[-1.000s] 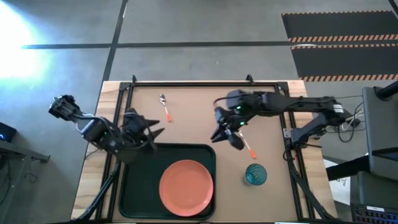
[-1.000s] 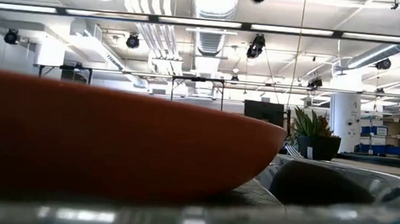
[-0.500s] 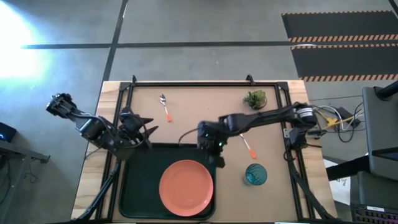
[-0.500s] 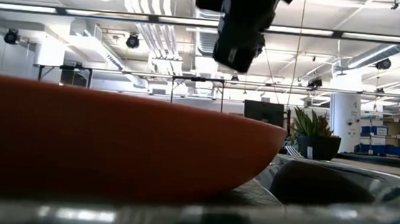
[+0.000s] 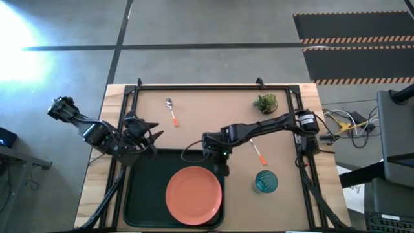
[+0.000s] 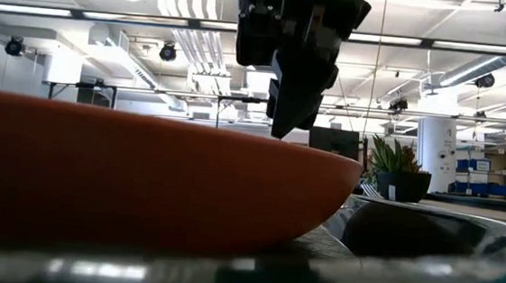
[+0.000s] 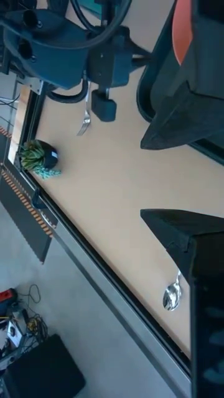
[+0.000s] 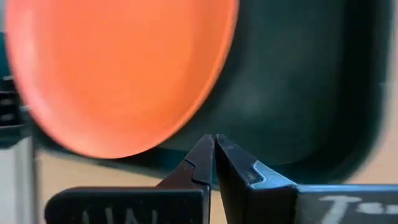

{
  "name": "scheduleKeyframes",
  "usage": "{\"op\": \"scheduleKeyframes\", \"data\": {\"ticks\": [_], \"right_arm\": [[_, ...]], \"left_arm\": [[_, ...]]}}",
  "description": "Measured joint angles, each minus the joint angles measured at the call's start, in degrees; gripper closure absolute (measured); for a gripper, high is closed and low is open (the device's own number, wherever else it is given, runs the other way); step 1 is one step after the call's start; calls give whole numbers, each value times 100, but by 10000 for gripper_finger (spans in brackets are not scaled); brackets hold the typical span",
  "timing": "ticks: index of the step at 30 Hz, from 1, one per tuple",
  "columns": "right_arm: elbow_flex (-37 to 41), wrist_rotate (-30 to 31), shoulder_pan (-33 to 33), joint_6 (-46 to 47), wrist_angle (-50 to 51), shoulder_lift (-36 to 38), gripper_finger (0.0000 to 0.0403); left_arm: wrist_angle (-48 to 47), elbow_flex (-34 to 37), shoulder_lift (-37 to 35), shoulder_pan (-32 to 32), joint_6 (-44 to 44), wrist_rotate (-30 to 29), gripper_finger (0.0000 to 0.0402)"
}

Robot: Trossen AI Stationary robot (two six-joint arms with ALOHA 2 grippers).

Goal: Pick and place plate/cup/fork/spoon on tray
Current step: Move the dark green tray to the middle left of the table

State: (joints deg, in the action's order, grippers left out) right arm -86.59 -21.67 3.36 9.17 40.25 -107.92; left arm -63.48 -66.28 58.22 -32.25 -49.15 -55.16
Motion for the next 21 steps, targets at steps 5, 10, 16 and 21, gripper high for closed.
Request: {"op": "scheduleKeyframes", "data": {"ticks": [5,10,16,21], "right_arm": [[0,516,0,-112,10,0,394],[2,611,0,-127,15,-90,394],[0,823,11,-167,45,-414,394],[0,828,13,-270,50,-725,394]], "left_arm": [[0,0,1,0,0,-1,253],[0,0,2,0,-2,-22,253],[1,0,2,0,-2,-26,253],[0,0,2,0,-2,-26,253]]}}
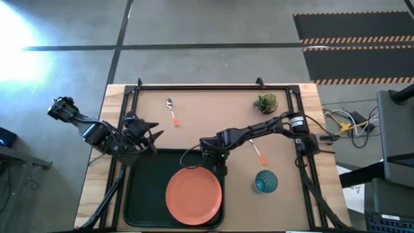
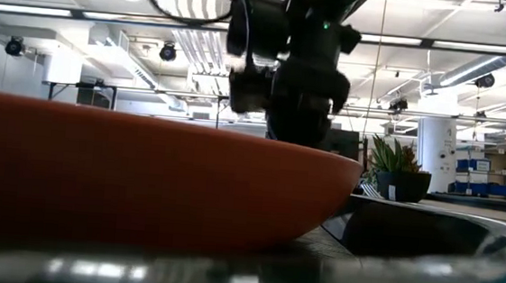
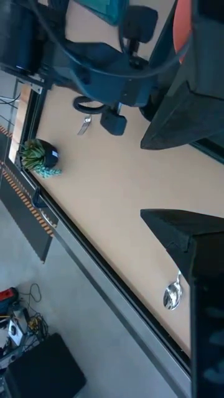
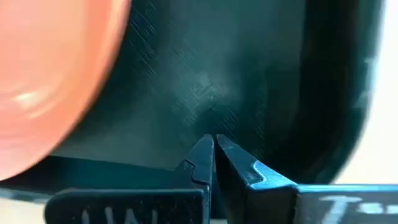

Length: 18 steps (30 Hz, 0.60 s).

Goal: Pick and place plate/cup/fork/spoon on tray
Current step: Move the dark green tray to the middle left of the table

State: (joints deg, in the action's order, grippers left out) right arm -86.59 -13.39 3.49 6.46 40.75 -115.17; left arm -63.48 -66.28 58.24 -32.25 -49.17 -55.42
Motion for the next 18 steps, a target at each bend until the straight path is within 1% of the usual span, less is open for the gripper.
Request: {"op": "scheduleKeyframes", "data": {"ticks": [7,10,14,18], "right_arm": [[-21,144,-54,-180,176,-86,394],[-15,171,-152,-253,465,-53,394],[-15,515,-294,-453,938,-16,394],[-11,570,-461,-575,1199,-16,394]], "left_arm": [[0,0,0,0,0,2,253],[2,0,0,0,-2,2,253],[3,-5,0,0,-2,2,253],[4,-9,0,0,0,4,253]]}}
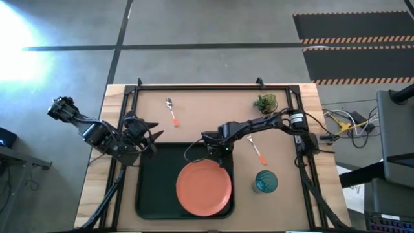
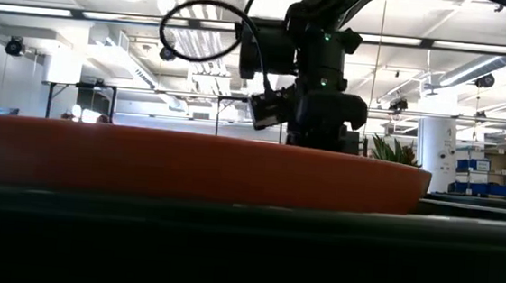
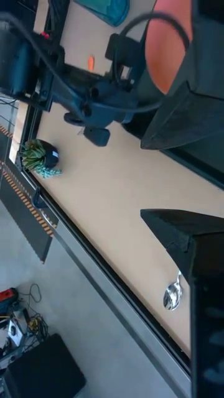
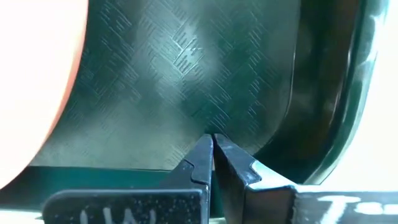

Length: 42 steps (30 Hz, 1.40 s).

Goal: Pick and place plate/cup/fork/spoon on tray
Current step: Move the dark green tray to the middle left of the table, then put the orange spoon on the dark green tray

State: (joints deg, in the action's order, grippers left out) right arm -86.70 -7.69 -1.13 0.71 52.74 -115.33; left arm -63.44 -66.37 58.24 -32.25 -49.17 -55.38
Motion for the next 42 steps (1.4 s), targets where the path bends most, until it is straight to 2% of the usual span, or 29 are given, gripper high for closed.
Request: {"op": "scheduleKeyframes", "data": {"ticks": [14,23,27,32,37,42], "right_arm": [[7,36,-484,-221,135,13,394],[24,155,-520,-296,113,233,394],[-166,122,-517,-153,-56,820,394],[-566,71,-437,-136,-390,1620,394],[-1035,28,-371,45,-1063,2542,394],[-1301,31,-206,81,-1655,3306,394]], "left_arm": [[-2,0,-2,0,1,1,253],[-59,9,-5,0,25,51,253],[-61,9,-9,0,124,61,253],[-148,16,25,86,1048,299,253],[-731,20,35,456,1056,642,253],[-813,20,37,897,1064,742,253]]}}
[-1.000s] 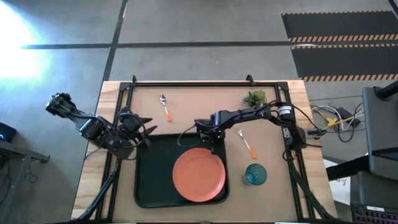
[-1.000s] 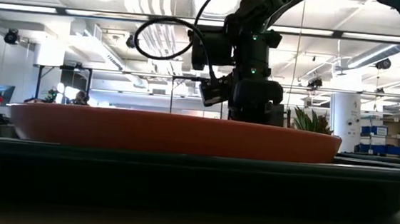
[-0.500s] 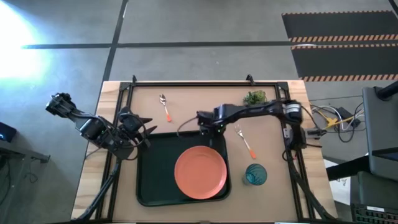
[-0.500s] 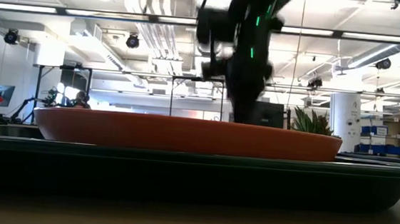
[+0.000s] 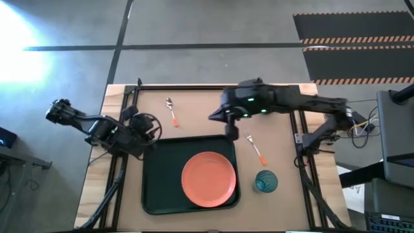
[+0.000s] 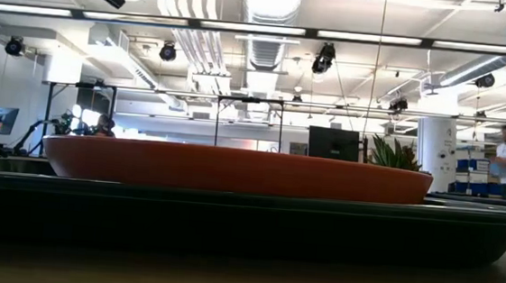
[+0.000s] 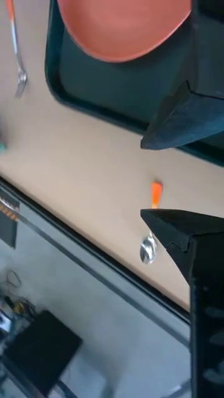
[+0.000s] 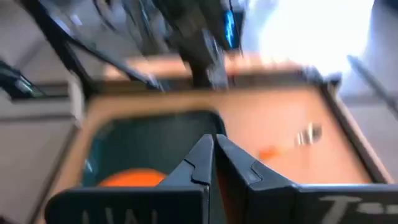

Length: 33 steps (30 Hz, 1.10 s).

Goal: Pick and place plate/cup/fork/spoon on tray
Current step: Put the orange spoon on the dark green tray

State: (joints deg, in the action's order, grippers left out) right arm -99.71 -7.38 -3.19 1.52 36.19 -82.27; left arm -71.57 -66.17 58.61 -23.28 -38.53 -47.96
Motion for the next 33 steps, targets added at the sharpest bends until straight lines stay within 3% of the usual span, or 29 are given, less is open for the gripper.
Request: {"op": "scheduleKeyframes", "data": {"ticks": [3,8,14,19,25,33], "right_arm": [[-12,-11,138,-46,-303,439,394],[-19,7,363,-68,-443,912,394],[-17,0,497,-26,-516,1091,394],[-17,7,495,-3,-516,1011,394],[-17,7,495,12,-517,870,394],[-17,2,495,142,-519,827,394]], "left_arm": [[-156,0,0,227,37,44,253],[-846,19,20,763,27,594,249],[-972,231,-14,1409,488,904,212],[10,796,-31,2015,804,1529,178],[2075,1826,-11,2826,1666,3284,171],[2580,2197,260,4168,1634,3935,171]]}}
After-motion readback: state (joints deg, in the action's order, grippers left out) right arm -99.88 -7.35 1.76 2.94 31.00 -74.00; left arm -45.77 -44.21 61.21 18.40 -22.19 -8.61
